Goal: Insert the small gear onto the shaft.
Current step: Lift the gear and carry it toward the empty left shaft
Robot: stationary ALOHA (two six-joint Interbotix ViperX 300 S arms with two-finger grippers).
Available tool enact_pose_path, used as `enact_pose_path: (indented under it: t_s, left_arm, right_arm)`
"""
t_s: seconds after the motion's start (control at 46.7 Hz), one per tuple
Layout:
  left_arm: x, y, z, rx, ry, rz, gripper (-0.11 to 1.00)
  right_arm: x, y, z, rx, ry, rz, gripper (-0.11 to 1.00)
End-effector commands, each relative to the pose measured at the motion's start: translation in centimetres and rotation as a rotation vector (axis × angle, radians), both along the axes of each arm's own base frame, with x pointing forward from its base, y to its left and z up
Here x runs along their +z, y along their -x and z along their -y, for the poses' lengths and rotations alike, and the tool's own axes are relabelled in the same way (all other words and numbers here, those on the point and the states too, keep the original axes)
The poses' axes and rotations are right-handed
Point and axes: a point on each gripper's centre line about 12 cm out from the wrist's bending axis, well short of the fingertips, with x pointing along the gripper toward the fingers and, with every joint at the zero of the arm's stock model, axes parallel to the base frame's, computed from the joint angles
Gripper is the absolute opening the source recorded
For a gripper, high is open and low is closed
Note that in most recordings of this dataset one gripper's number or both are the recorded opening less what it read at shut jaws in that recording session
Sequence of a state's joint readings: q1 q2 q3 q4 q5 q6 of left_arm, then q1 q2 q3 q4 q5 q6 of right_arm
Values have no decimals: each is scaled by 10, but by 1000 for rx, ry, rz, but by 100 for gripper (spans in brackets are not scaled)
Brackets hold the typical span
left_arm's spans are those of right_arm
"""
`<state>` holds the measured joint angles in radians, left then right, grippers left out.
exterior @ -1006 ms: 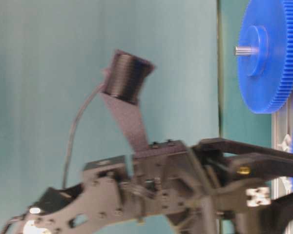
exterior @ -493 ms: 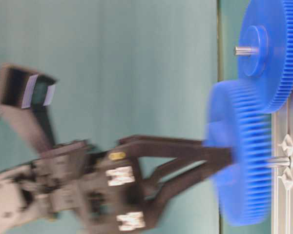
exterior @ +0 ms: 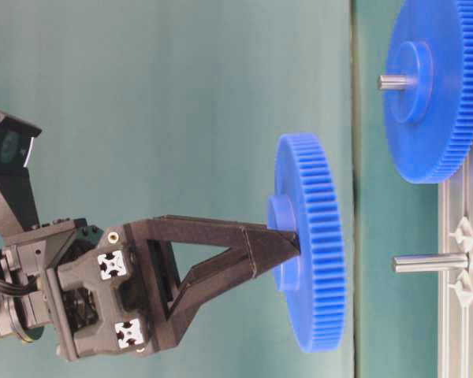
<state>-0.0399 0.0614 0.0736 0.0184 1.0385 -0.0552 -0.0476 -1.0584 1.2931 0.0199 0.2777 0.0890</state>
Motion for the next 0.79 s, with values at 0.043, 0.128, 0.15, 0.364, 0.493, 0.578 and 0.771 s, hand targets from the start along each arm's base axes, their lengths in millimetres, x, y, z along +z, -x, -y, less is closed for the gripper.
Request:
enact_pose_path:
  t_s: [0.043, 0.128, 0.15, 0.364, 0.493, 0.578, 0.771]
  left_arm:
    - [29, 5, -8, 17, -4, 55, 69]
    - [29, 7, -13, 29, -7, 39, 69]
    - [30, 7, -14, 32, -7, 39, 69]
    - [37, 7, -26, 55, -11, 49, 69]
    - [36, 8, -37, 79, -13, 44, 69]
    - [36, 8, -43, 79, -19, 44, 69]
    - [43, 8, -50, 77, -30, 61, 69]
  right_arm:
    - [5, -2, 0, -7, -10, 17, 4]
    - [5, -2, 0, -7, -10, 19, 4]
    - [5, -2, 0, -7, -10, 22, 4]
    - [6, -1, 0, -7, -10, 27, 4]
    - [6, -1, 0, -7, -10, 23, 4]
    - [6, -1, 0, -7, -10, 23, 4]
    - [6, -1, 0, -7, -10, 23, 4]
